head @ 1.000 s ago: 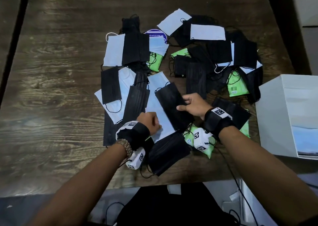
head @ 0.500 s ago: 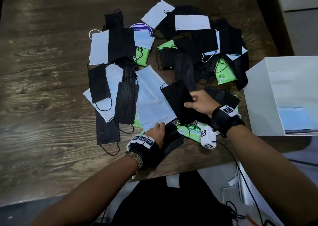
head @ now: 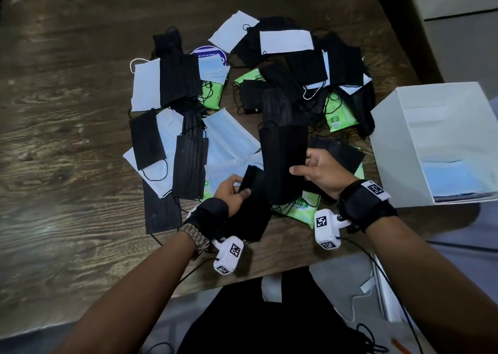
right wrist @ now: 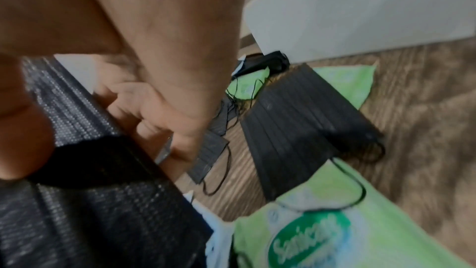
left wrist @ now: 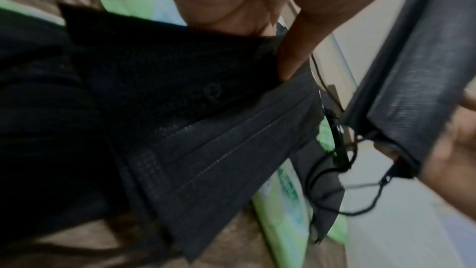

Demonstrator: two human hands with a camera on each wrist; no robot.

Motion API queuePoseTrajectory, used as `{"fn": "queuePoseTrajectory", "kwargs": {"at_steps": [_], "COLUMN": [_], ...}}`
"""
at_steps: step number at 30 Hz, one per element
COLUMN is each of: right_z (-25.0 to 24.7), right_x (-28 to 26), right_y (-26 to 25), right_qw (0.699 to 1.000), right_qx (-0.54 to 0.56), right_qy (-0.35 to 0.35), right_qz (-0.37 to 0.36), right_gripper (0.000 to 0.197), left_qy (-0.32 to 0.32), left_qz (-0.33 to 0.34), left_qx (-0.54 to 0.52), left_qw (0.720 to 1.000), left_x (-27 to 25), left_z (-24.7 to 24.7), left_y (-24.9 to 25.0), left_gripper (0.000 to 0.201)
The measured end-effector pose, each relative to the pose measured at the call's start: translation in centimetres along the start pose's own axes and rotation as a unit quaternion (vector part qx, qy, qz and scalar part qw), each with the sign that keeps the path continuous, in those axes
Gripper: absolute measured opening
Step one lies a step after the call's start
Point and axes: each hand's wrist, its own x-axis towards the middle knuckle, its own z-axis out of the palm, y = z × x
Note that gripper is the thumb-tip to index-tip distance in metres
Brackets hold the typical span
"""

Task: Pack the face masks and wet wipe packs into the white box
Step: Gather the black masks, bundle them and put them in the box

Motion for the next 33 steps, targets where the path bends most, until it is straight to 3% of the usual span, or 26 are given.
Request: {"fn": "queuePoseTrajectory", "kwargs": {"at_steps": [3,4,6,9,11,14,17,19,22,26,30,33], "right_z": [1.4,2.0,3.4,5.0,5.4,5.7,5.6,5.4,5.3,5.4,6.5,7.3], "right_x": [-0.1,0.0,0.4,1.1,1.3,1.6,1.6,1.4,1.2,1.5,1.9,2.6], "right_y": [0.5,0.7,1.7,3.5,4.3,5.0,5.1,4.6,4.2,4.3,3.4,3.3], "right_qw": [0.996,0.995,0.998,0.998,0.996,0.991,0.983,0.989,0.997,0.99,0.985,0.979], "right_qx": [0.085,0.095,0.061,-0.033,-0.063,-0.089,-0.132,-0.103,-0.019,-0.078,-0.07,-0.072], "right_qy": [-0.012,-0.016,-0.015,0.014,0.045,0.094,0.126,0.099,0.058,0.116,0.13,0.147], "right_qz": [-0.002,0.003,0.025,0.043,0.042,0.042,0.035,0.037,0.042,-0.021,-0.095,-0.118], "right_gripper": [0.034,0.034,0.036,0.04,0.037,0.027,0.053,0.065,0.045,0.022,0.03,0.034], "left_qy": [0.017,0.017,0.012,-0.023,-0.026,0.025,0.026,0.019,0.018,0.071,0.13,0.15], "left_qz": [-0.022,-0.033,-0.056,-0.087,-0.05,0.014,0.029,0.021,0.028,0.095,0.23,0.245], "left_qx": [-0.148,-0.212,-0.306,-0.354,-0.323,-0.242,-0.246,-0.267,-0.258,-0.128,0.031,0.05], "left_qw": [0.989,0.976,0.95,0.931,0.945,0.97,0.968,0.963,0.966,0.985,0.964,0.957], "left_x": [0.2,0.0,-0.1,-0.3,-0.3,0.2,0.6,0.4,0.4,-0.2,-0.6,-0.6], "left_z": [-0.3,-0.3,-0.2,-0.1,0.0,0.4,0.5,0.3,0.1,0.3,-0.1,-0.2], "left_y": [1.5,2.2,3.1,4.0,3.9,2.6,1.9,2.1,2.2,3.3,3.9,3.0], "left_gripper": [0.012,0.019,0.031,0.05,0.06,0.05,0.039,0.036,0.037,0.035,0.035,0.031]}}
